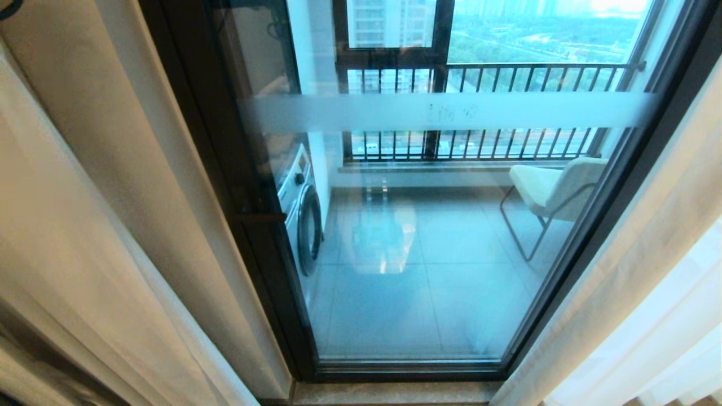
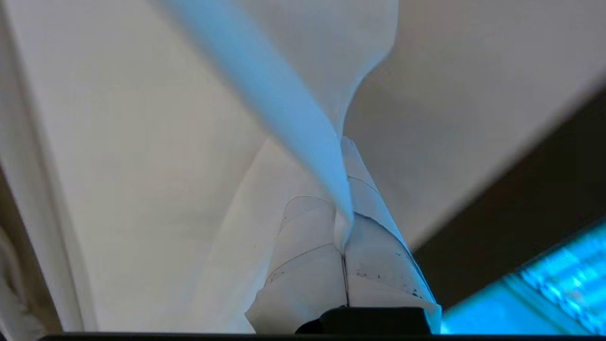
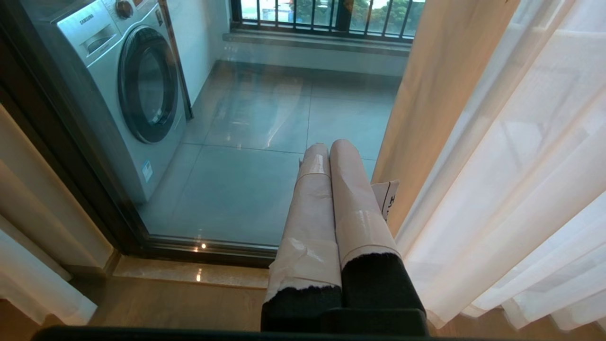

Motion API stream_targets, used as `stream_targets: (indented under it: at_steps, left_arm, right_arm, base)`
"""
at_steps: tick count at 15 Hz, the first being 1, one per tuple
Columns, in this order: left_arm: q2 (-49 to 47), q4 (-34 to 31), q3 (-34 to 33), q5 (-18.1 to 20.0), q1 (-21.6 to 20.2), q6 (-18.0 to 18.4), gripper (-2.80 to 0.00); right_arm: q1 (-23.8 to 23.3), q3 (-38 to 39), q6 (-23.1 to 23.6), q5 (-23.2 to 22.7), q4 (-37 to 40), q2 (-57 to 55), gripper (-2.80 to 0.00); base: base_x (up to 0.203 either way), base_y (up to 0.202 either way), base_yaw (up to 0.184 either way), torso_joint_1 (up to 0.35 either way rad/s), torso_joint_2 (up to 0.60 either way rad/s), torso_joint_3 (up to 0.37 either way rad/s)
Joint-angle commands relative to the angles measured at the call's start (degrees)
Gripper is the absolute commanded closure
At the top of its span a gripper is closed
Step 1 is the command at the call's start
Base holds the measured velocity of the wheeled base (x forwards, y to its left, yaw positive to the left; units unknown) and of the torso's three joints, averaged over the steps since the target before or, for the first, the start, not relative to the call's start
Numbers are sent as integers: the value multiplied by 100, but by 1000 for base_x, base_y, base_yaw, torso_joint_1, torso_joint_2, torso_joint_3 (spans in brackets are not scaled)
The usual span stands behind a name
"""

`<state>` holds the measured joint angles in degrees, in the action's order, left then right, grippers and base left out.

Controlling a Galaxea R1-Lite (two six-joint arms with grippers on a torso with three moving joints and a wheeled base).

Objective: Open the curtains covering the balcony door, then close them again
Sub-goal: Close the inner curtains on both sides

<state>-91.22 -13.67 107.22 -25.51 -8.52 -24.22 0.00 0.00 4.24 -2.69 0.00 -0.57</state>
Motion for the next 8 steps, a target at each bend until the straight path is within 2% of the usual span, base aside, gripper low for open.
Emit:
stream_targets:
  at_steps: [1,3,6,8]
  left_arm:
    - [327,2,-310,-7,262,-3,0]
    - [460,12,-468,234,331,-6,0]
    - [728,44,-863,1093,321,69,0]
    - [883,92,-1170,1452,321,466,0]
  right_arm:
    - [0,0,6,-3,0,31,0]
    - [0,0,6,-3,0,40,0]
    - [0,0,6,-3,0,57,0]
    - [0,0,6,-3,0,57,0]
  base:
    - [0,0,0,0,0,0]
    - [0,0,0,0,0,0]
    - [0,0,0,0,0,0]
    - [0,0,0,0,0,0]
